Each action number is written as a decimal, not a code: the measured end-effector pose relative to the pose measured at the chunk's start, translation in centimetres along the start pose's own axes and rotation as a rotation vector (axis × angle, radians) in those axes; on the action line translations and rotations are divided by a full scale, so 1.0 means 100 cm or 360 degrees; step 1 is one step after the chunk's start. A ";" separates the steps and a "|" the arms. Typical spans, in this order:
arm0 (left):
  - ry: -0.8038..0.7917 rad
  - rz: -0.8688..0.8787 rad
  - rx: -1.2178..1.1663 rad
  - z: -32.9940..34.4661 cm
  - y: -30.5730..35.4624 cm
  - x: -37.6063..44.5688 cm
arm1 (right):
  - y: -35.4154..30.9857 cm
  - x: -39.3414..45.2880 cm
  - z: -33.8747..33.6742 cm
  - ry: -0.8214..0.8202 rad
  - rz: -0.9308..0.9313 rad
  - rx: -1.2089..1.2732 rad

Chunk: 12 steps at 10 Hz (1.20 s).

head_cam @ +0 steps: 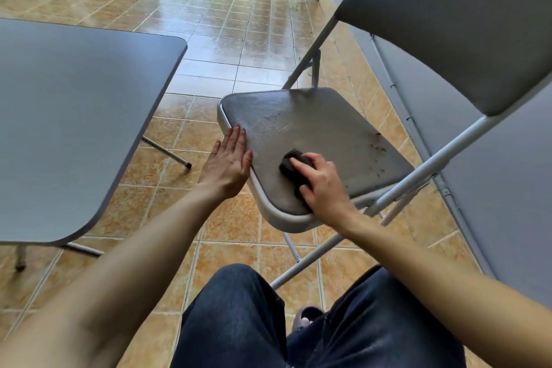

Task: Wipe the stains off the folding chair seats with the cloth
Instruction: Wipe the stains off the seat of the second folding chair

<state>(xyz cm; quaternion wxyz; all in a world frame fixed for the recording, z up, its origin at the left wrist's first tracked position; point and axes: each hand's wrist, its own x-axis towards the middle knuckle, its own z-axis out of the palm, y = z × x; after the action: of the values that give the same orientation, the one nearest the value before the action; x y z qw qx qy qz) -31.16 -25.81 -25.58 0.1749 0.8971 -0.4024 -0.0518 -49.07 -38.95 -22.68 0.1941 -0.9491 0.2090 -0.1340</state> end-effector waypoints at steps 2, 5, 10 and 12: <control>-0.0005 -0.0010 -0.0008 0.002 0.001 0.001 | 0.074 -0.005 -0.033 0.0168 0.0534 -0.0200; -0.0010 0.0005 -0.0030 0.003 -0.001 0.000 | -0.038 -0.036 0.009 -0.0037 -0.0026 0.0165; -0.0125 0.0008 -0.0003 -0.005 0.049 0.044 | 0.078 0.045 -0.029 0.0010 0.0505 -0.0550; -0.0144 -0.0037 0.0173 0.007 0.047 0.051 | 0.044 0.021 -0.012 0.0030 0.0112 -0.0103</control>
<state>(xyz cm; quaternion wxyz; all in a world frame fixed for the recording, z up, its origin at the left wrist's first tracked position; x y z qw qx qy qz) -31.16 -32.64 -24.28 0.1069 0.9066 -0.4018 -0.0724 -49.10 -43.94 -23.11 0.1660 -0.9456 0.2482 -0.1291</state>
